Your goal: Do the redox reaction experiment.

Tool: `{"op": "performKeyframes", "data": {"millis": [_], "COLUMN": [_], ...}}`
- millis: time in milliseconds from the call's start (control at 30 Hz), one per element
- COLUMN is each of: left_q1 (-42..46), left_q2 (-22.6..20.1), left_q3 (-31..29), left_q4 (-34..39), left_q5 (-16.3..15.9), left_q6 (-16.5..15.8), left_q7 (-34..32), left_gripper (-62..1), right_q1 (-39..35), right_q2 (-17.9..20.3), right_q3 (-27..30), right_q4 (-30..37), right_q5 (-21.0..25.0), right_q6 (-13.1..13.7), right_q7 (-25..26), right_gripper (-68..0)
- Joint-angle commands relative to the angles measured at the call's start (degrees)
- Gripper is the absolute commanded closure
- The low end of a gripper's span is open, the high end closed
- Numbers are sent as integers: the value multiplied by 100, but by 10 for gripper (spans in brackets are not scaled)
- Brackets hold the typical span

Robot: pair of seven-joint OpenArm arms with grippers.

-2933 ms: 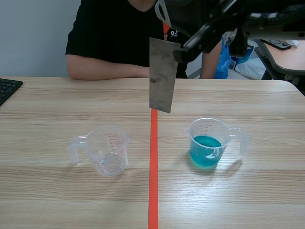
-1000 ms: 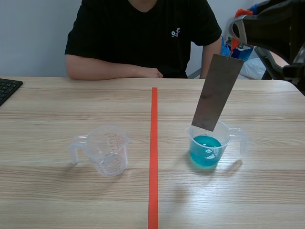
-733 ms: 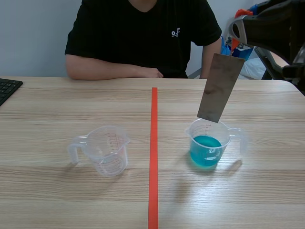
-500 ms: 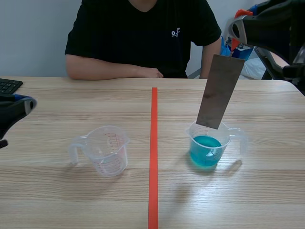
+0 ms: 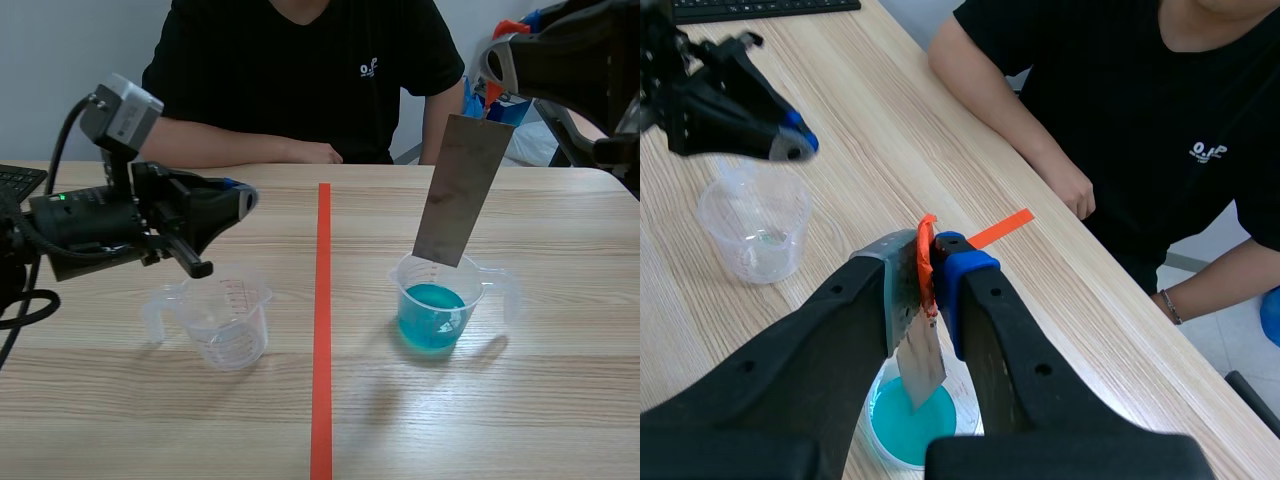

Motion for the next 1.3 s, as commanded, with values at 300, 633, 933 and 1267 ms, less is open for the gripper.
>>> {"op": "performKeyframes", "data": {"millis": [300, 633, 933, 1267], "left_q1": [-262, -621, -833, -846], "left_q2": [737, 1082, 1357, 1412], "left_q3": [610, 949, 1300, 1344], "left_q4": [-275, -1163, -1519, -1519], "left_q5": [144, 413, 411, 413], "left_q6": [105, 317, 315, 319], "left_q7": [-70, -577, -632, -669], "left_gripper": [-40, -40, -40, -40], "right_q1": [98, 98, 98, 98], "right_q2": [33, 33, 31, 31], "right_q3": [11, 11, 11, 11], "right_q4": [52, 52, 52, 52], "right_q5": [20, 20, 22, 22], "right_q6": [15, 15, 15, 15], "right_q7": [35, -24, -26, -26], "right_gripper": [-6, -7, -7, -7]}}
